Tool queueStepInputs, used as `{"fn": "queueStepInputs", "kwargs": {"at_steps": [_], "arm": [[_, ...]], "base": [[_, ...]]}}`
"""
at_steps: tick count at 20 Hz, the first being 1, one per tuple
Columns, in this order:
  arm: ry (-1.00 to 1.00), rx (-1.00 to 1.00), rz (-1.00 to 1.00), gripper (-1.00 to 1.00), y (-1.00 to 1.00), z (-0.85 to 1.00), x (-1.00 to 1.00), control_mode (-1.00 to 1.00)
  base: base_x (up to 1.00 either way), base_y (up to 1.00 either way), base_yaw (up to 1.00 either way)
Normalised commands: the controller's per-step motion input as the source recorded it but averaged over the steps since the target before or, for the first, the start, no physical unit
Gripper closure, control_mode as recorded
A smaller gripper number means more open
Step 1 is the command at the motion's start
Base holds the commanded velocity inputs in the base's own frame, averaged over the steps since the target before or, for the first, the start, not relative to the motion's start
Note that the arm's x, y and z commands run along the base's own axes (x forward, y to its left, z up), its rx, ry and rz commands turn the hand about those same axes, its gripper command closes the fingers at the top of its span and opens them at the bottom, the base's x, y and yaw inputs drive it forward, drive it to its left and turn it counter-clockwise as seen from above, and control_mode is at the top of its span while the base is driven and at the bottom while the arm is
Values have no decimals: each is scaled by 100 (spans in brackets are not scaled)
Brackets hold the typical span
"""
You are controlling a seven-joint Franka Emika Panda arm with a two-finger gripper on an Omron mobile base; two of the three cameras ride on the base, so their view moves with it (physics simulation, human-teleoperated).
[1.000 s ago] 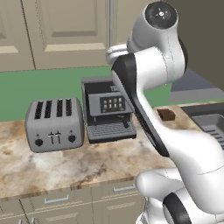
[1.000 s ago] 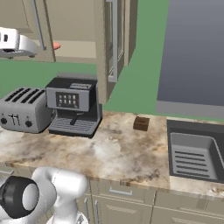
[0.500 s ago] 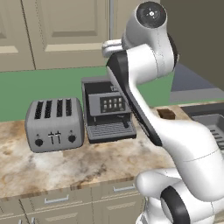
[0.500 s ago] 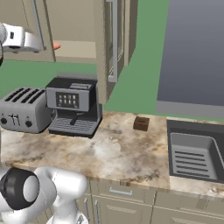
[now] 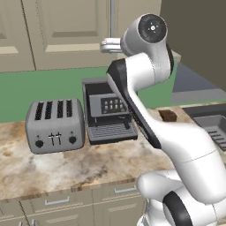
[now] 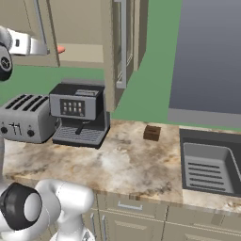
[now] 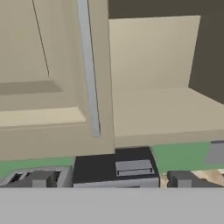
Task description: Open the cabinet. Pick the bar soap and place it next to the sink. Then close the cabinet.
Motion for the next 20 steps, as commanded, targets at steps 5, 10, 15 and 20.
{"fn": "queueStepInputs", "kwargs": {"at_steps": [5,10,15,20], "arm": [[1,0,0,-100,0,32,0,-100],[17,0,11,-100,1,32,0,-100],[21,0,13,-100,8,5,0,-100],[2,-1,4,-100,4,-27,6,-100]], "base": [[0,0,0],[0,0,0],[0,0,0],[0,0,0]]}}
